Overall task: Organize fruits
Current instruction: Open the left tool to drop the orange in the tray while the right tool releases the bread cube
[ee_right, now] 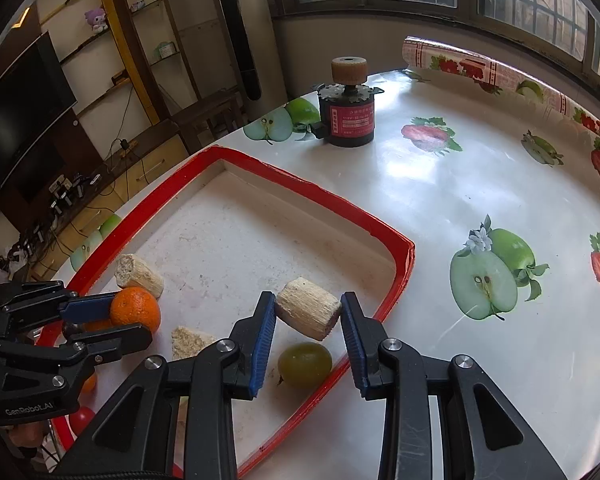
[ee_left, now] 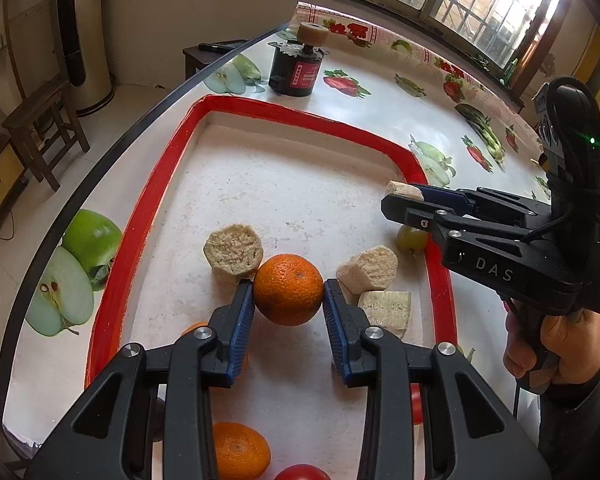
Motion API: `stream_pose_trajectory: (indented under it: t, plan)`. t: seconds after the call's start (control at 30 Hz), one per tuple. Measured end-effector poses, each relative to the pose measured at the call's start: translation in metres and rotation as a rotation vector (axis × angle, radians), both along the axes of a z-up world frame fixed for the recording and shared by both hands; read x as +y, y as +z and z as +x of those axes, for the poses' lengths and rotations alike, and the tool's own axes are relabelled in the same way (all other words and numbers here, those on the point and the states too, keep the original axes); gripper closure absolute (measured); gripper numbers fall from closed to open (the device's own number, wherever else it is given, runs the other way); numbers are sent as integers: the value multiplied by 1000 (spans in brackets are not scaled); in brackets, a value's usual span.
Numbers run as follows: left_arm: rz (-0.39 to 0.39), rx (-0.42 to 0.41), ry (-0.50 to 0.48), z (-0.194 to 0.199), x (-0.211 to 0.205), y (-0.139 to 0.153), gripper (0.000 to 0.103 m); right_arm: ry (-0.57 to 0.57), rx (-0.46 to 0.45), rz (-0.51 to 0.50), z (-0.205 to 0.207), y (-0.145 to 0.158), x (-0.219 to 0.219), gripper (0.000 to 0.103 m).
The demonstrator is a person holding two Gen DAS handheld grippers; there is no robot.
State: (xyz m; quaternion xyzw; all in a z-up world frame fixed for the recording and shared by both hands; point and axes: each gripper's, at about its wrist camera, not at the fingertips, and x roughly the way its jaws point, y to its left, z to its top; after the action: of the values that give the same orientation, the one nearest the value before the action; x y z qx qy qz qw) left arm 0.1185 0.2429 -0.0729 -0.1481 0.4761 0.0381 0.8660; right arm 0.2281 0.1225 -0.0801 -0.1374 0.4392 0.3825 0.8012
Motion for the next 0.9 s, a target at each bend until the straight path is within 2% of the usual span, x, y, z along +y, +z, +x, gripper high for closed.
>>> stream_pose_trajectory:
  t: [0.63, 0.73, 0.8, 0.9]
  plan:
    - [39, 14, -2, -5, -6, 1, 70, 3, 3, -9, -2, 1, 0, 68]
    - [47, 14, 1, -9, -8, 3, 69, 5, 5, 3, -4, 4, -3, 60]
    - [47, 5, 1, -14, -10, 6, 58, 6, -2, 10, -7, 8, -5, 53]
    - [55, -7, 4, -23, -13, 11, 53, 7, -16, 15, -13, 15, -10, 50]
